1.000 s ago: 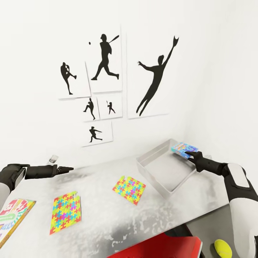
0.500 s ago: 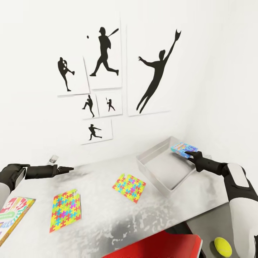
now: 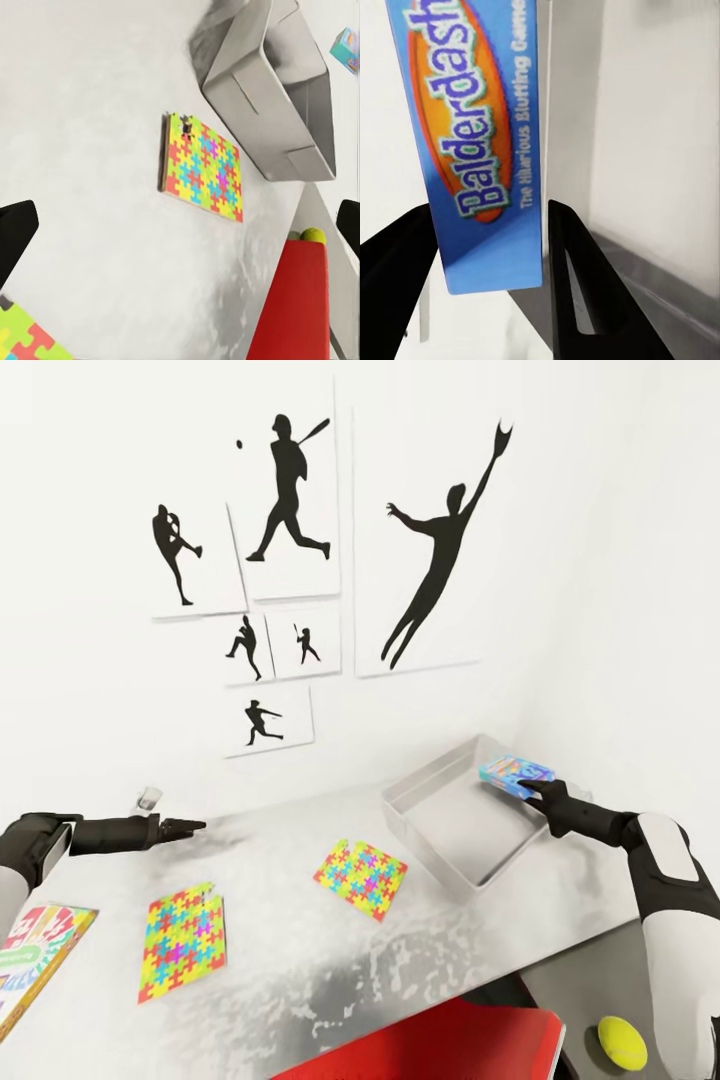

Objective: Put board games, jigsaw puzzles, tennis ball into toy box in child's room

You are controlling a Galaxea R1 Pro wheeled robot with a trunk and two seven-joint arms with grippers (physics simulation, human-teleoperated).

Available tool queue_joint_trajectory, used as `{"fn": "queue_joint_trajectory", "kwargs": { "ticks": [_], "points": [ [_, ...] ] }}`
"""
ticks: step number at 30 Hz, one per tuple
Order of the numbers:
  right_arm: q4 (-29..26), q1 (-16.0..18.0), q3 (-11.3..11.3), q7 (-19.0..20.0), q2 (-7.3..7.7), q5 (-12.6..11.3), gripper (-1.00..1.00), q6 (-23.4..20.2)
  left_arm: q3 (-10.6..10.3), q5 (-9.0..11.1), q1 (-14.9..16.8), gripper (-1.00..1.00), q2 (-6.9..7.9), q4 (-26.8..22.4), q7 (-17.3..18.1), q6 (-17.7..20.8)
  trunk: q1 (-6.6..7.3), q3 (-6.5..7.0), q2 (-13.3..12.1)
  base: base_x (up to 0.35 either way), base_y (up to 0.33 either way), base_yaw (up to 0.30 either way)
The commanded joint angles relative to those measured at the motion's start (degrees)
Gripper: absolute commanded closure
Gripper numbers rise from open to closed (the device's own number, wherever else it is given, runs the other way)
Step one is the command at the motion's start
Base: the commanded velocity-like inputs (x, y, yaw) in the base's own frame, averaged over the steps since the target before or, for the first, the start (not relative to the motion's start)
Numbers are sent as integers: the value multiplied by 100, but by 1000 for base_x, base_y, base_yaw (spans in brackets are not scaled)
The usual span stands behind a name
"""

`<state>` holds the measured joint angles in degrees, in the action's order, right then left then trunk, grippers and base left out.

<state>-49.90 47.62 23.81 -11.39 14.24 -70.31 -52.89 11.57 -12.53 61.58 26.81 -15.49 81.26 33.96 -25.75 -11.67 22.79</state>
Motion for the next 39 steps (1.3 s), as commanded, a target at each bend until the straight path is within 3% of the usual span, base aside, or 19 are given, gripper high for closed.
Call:
{"fn": "queue_joint_trajectory", "kwargs": {
  "ticks": [1, 5, 10, 20, 23, 31, 39],
  "points": [
    [-6, 19, 10, -63, -1, -61, 100, -20, 51, -61, 29, -100, -13, -70, 36, 230, -3, -22, 13, 0, 0, 0],
    [0, 47, 10, -65, -33, -50, 100, -16, 43, -63, 58, -100, -44, -795, 21, 940, -3, -60, 13, 0, 0, 0],
    [6, 51, 10, -72, -45, -45, 100, -12, 45, -57, 61, -100, -52, -1166, 9, 1260, -3, -107, 13, 0, 0, 0],
    [17, 51, 10, -72, -40, -44, 100, -8, 39, -58, 56, -100, -122, -1219, -21, 1260, -3, -202, 13, 0, 0, 0],
    [1, 238, 8, -101, -50, -38, 100, -4, 38, -61, 56, -100, -124, -1219, -16, 1255, -3, -231, 13, 0, 0, 0],
    [42, 890, 9, -973, -59, -40, 100, 6, 30, -65, 56, -100, -123, -1219, -10, 1254, -3, -307, 13, 0, 0, 0],
    [209, 1085, 9, -1132, -54, -35, 100, 14, 38, -65, 56, -100, -123, -1219, -3, 1280, -3, -383, 13, 0, 0, 0]
  ]
}}
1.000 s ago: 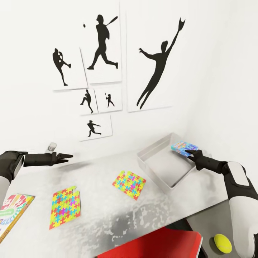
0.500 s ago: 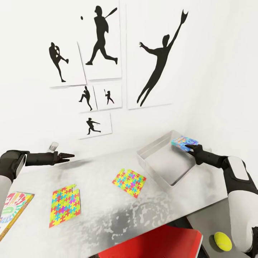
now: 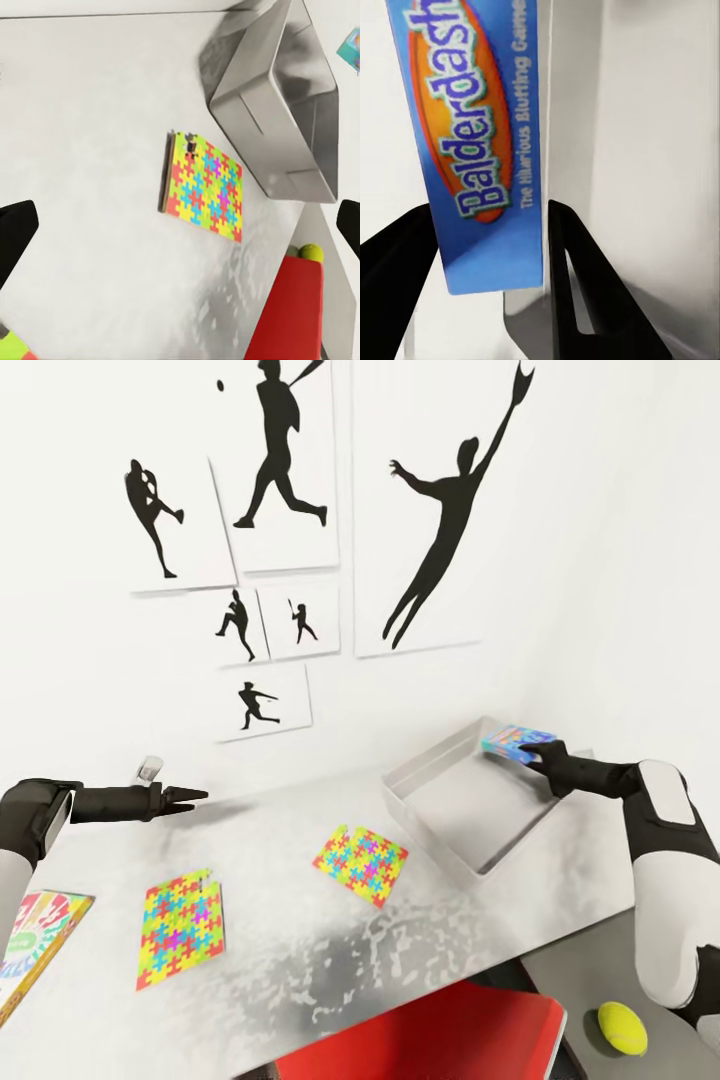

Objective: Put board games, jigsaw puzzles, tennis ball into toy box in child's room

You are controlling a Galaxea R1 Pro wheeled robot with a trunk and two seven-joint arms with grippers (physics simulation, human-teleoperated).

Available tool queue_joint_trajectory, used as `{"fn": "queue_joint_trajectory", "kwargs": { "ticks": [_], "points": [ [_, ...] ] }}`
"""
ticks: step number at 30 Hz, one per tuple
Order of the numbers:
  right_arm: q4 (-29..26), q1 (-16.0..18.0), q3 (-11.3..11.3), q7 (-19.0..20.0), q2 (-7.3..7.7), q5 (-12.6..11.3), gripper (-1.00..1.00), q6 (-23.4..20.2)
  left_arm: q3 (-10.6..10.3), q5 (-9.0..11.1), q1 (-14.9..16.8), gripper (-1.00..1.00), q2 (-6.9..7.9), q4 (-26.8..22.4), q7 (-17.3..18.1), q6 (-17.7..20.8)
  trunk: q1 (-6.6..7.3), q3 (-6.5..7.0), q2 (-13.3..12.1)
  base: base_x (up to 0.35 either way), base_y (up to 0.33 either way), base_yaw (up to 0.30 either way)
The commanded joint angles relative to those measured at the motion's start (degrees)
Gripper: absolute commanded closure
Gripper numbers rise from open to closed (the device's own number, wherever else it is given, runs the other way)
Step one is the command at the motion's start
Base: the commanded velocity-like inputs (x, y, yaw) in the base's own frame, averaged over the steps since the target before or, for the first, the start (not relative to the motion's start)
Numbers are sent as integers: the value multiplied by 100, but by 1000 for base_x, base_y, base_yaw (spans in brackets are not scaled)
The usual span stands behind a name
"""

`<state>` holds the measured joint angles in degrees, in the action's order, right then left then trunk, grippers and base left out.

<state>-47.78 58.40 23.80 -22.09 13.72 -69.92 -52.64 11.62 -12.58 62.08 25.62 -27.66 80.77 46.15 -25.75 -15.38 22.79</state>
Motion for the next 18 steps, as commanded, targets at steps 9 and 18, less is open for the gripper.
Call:
{"fn": "queue_joint_trajectory", "kwargs": {
  "ticks": [9, 18],
  "points": [
    [504, 312, -28, -141, -30, -35, 100, 40, 31, -61, 6, -100, -4, -2, 44, 72, -3, -97, 12, 0, 0, 0],
    [590, 495, -33, -682, -22, -38, 100, 66, 32, -60, 6, -100, -4, -2, 52, 86, -3, -182, 12, 0, 0, 0]
  ]
}}
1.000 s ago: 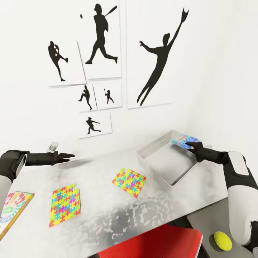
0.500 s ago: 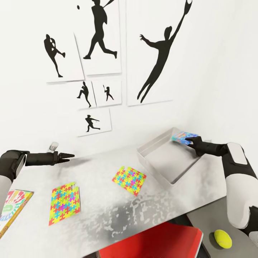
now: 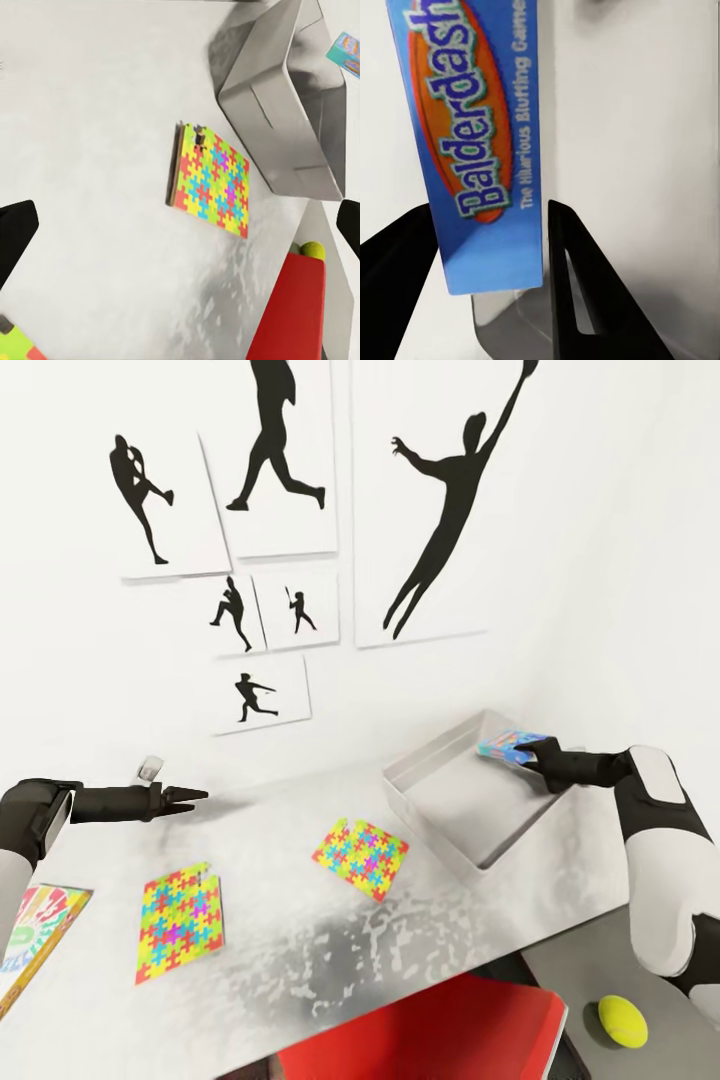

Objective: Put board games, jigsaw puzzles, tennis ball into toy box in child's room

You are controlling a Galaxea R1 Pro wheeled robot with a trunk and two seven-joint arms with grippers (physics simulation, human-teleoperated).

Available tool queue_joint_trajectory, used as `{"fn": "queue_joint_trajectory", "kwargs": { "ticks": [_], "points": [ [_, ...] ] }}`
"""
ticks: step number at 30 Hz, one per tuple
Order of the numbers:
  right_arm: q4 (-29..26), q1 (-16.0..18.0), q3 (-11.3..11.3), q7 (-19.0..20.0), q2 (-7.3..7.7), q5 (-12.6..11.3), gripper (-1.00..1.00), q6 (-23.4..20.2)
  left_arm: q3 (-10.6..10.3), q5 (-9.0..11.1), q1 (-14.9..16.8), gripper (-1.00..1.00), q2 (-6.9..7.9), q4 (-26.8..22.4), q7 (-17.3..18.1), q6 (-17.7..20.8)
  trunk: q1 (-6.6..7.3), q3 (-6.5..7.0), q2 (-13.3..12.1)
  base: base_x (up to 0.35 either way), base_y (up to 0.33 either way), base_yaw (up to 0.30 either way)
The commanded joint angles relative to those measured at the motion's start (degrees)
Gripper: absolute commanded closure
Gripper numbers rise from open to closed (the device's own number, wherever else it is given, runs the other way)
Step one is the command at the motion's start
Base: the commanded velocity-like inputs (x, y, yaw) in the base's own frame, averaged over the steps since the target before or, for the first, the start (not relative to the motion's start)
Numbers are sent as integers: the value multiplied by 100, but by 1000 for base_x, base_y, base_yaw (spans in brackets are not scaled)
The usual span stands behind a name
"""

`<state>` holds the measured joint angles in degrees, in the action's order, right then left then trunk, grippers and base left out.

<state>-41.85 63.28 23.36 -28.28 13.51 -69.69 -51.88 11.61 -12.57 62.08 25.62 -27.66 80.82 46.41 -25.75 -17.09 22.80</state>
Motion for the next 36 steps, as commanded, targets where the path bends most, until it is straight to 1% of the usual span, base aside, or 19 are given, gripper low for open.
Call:
{"fn": "queue_joint_trajectory", "kwargs": {
  "ticks": [1, 15, 26, 36],
  "points": [
    [5, 22, 11, -76, -1, -61, 100, -9, 32, -61, 6, -100, -4, -2, 47, 64, -3, -21, 12, 0, 0, 0],
    [106, 110, 11, -90, -37, -54, 100, -7, 35, -56, 6, -100, -3, -13, 69, 70, -3, -154, 12, 0, 0, 0],
    [101, 156, 11, -97, -12, -71, 100, -15, 35, -53, 6, -100, 2, -20, 75, 78, -3, -258, 12, 0, 0, 0],
    [98, 156, 11, -98, -25, -68, 100, -25, 36, -53, 6, -100, 4, -20, 81, 79, -3, -346, 12, 0, 0, 0]
  ]
}}
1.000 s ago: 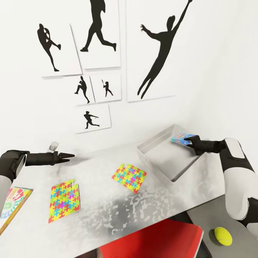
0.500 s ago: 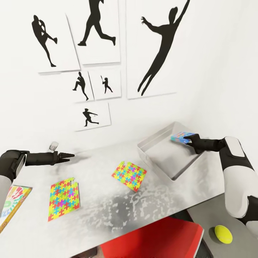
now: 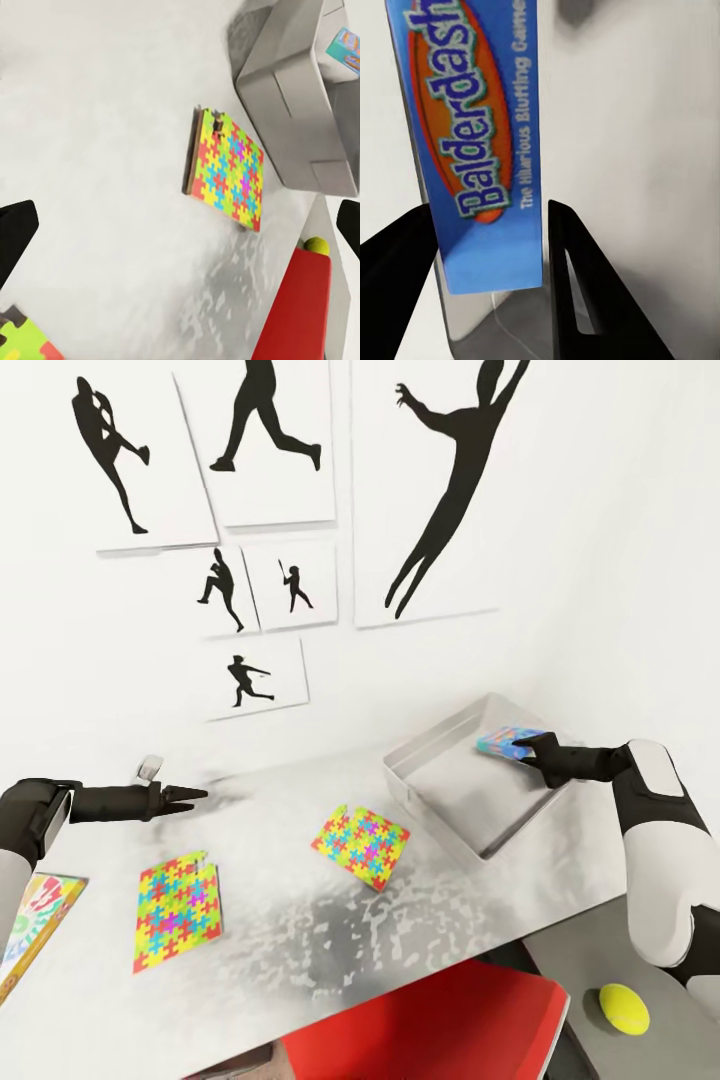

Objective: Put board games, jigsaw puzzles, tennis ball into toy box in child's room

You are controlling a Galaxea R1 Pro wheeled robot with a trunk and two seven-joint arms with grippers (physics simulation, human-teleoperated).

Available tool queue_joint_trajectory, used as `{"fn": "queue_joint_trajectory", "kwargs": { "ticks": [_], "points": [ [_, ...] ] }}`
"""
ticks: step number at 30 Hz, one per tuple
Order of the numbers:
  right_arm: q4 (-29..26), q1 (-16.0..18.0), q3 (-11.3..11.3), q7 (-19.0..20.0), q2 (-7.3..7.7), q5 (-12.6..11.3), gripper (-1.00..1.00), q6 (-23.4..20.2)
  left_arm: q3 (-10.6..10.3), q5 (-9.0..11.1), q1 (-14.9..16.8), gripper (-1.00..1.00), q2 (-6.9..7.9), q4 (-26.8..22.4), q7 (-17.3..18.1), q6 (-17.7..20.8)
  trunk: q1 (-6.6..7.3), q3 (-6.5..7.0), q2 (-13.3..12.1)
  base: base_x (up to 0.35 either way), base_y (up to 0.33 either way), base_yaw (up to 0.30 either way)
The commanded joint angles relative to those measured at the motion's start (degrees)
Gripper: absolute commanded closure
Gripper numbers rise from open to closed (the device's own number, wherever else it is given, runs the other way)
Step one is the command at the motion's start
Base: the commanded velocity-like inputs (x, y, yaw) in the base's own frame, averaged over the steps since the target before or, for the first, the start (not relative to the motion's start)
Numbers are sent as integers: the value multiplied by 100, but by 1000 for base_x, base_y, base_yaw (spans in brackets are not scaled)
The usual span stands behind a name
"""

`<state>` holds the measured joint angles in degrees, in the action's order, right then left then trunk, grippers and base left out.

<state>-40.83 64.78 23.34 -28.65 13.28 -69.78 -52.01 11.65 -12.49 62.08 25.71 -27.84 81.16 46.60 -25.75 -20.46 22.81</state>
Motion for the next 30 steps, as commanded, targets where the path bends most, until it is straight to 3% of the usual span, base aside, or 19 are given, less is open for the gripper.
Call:
{"fn": "queue_joint_trajectory", "kwargs": {
  "ticks": [1, 20, 21, 30],
  "points": [
    [-4, 7, 13, -62, -1, -65, 100, -14, 32, -60, 6, -100, -4, -2, 47, 60, -3, -13, 11, 0, 0, 0],
    [5, 150, 13, -62, 43, -56, 100, -71, 40, -60, 6, -100, -6, -11, 48, 60, -3, -20, 11, 0, 0, 0],
    [5, 156, 13, -62, 43, -55, -100, -75, 40, -60, 6, -100, -9, -11, 48, 60, -3, -20, 11, 0, 0, 0],
    [7, 166, 13, -55, 44, -56, -100, -107, 40, -60, 6, -100, -7, -11, 49, 60, -3, -20, 11, 0, 0, 0]
  ]
}}
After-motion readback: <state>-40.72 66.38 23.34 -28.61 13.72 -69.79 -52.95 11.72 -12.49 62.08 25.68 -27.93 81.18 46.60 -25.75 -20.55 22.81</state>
